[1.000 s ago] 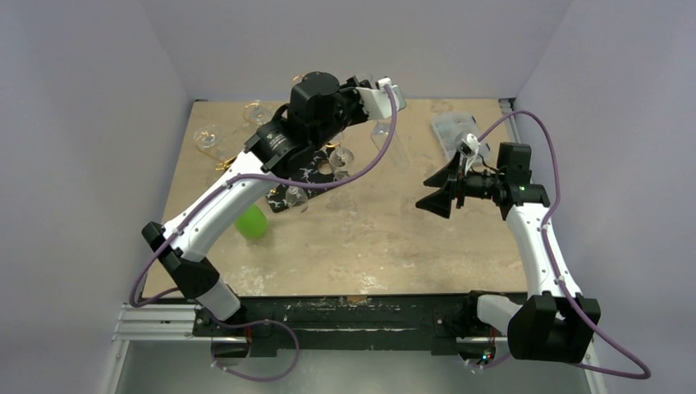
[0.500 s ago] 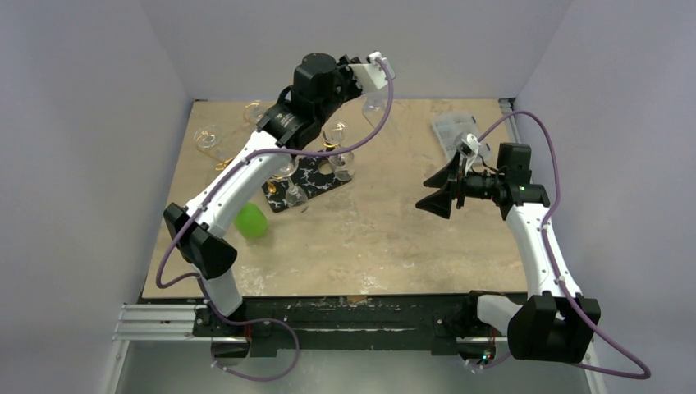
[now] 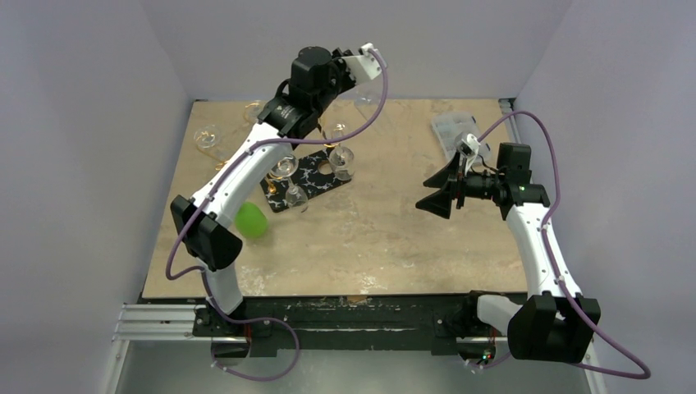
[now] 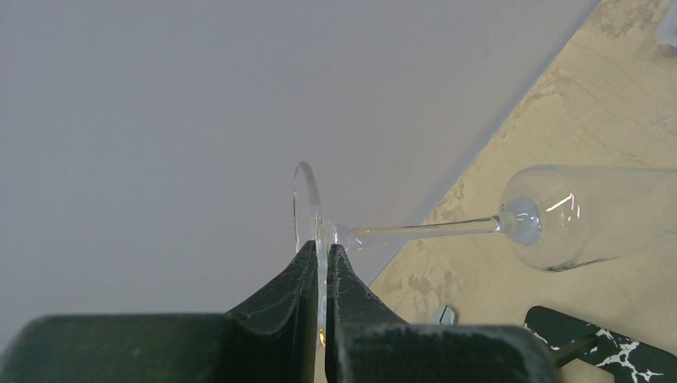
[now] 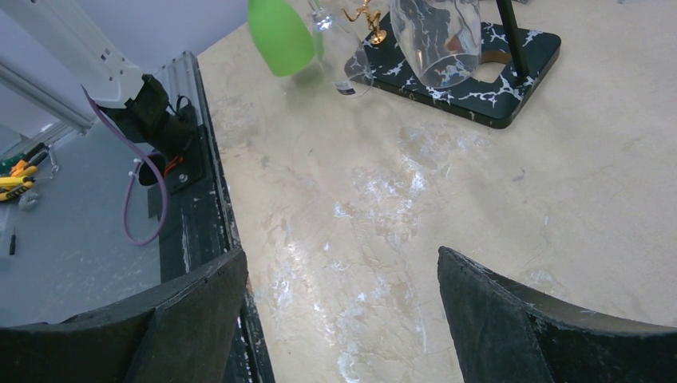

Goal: Place the wine glass upside down on the wine glass rack
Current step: Turn the wine glass upside down at the wine rack.

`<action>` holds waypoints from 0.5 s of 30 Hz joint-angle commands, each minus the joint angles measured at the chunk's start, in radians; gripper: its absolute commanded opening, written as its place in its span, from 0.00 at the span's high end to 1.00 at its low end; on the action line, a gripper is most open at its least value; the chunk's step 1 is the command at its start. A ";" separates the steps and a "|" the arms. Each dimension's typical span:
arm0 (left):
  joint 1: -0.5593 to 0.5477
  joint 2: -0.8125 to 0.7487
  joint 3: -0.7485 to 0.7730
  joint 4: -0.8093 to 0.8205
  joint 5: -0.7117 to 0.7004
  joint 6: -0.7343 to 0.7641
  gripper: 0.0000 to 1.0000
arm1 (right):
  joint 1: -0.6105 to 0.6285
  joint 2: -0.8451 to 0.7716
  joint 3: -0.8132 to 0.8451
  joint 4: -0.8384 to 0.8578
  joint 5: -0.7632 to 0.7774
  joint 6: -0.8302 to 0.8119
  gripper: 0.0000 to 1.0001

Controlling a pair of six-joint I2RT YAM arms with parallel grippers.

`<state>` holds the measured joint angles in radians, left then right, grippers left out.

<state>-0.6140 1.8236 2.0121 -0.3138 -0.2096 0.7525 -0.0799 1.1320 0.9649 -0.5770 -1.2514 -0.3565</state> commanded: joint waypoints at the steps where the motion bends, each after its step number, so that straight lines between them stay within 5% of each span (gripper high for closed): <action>1: 0.025 -0.023 0.041 0.109 0.025 0.002 1.00 | -0.003 0.002 0.040 -0.003 -0.029 -0.007 0.13; 15: 0.056 -0.016 0.002 0.140 0.023 0.007 1.00 | -0.004 0.002 0.038 0.001 -0.031 -0.004 0.13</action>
<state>-0.5678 1.8240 2.0098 -0.2974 -0.1936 0.7528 -0.0799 1.1347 0.9649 -0.5770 -1.2514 -0.3565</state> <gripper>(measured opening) 0.028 0.873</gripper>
